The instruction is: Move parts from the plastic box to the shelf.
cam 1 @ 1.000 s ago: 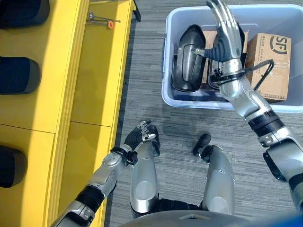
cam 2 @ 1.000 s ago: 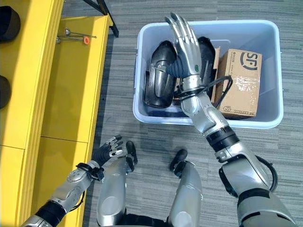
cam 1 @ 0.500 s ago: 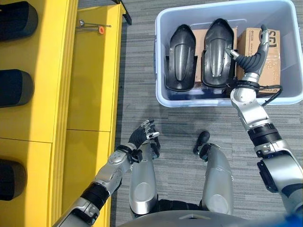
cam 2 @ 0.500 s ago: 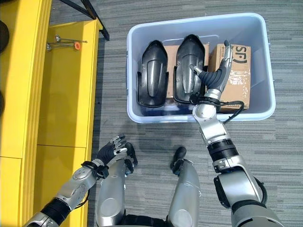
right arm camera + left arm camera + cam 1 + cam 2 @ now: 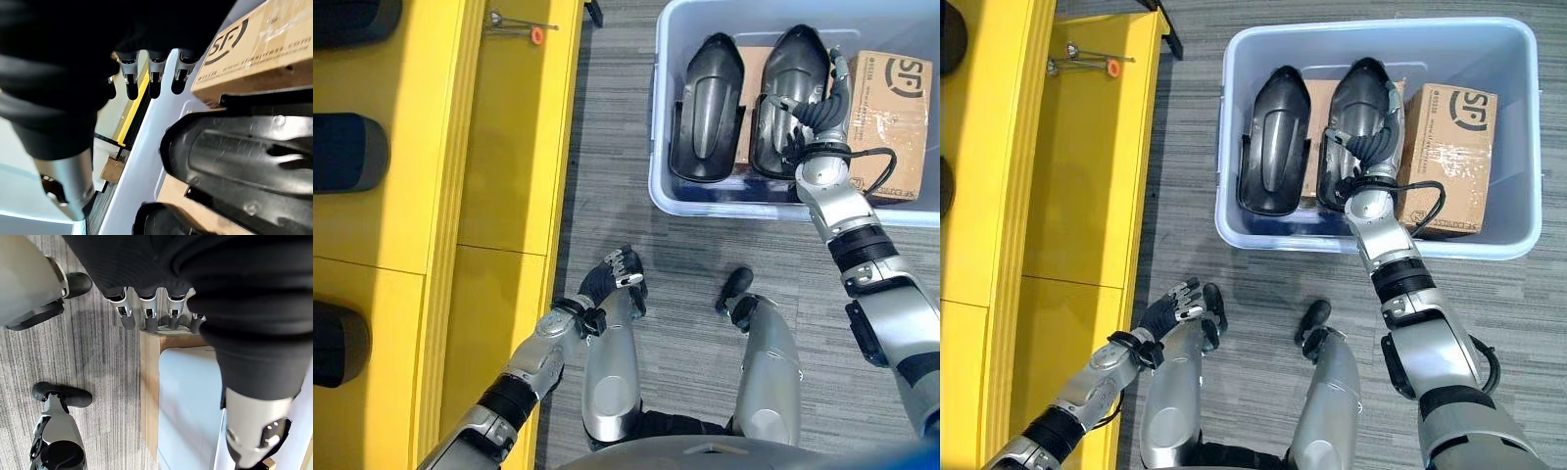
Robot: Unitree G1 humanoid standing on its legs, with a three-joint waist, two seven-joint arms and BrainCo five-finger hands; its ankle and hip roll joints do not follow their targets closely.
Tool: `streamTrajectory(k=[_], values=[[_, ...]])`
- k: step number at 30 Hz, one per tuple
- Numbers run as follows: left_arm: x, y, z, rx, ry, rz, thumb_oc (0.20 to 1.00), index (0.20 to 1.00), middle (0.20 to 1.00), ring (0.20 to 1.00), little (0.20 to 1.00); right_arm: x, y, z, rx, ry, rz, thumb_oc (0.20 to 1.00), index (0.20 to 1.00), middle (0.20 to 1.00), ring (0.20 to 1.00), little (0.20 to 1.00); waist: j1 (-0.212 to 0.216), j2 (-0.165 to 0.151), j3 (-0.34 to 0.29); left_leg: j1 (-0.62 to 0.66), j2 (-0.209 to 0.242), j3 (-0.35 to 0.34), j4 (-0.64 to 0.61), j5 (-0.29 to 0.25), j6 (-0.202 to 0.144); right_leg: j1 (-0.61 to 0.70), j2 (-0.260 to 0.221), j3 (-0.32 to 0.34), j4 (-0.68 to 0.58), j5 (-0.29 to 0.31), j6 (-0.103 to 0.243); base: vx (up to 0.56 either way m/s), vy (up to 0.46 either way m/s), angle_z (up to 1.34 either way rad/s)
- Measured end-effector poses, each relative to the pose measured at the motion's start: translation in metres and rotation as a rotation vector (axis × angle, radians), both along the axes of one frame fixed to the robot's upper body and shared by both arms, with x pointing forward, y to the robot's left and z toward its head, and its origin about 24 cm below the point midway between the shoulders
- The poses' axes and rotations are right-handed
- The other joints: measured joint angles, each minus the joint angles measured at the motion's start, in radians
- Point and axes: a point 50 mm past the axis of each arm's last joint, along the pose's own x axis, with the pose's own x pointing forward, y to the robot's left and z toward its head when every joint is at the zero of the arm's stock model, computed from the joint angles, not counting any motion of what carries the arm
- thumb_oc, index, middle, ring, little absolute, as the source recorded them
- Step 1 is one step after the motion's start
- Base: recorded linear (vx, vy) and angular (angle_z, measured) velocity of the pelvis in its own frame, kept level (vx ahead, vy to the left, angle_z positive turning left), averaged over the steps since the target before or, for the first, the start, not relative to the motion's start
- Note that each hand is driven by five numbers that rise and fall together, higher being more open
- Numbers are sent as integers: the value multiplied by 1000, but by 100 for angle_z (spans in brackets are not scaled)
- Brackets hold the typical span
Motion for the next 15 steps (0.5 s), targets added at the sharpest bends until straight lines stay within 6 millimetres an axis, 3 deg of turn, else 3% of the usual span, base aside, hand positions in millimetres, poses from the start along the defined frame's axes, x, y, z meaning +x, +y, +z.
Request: streamTrajectory(k=[7,15], values=[[1,10,-1,17,4,31,1000,1000,1000,1000,1000,3,-24,-29,90,137,-135,1000,1000,1000,1000,1000,-3,0,0,-28,2,-4,14,-4,6,-26,-3,1,13,-1,-1,0,0,0],[3,6,1,20,-2,11,1000,1000,1000,1000,1000,1,-31,-34,90,132,-239,1000,1000,1000,1000,1000,-6,1,0,-60,10,-4,32,-3,5,-55,1,1,15,0,-3,0,0,0]])
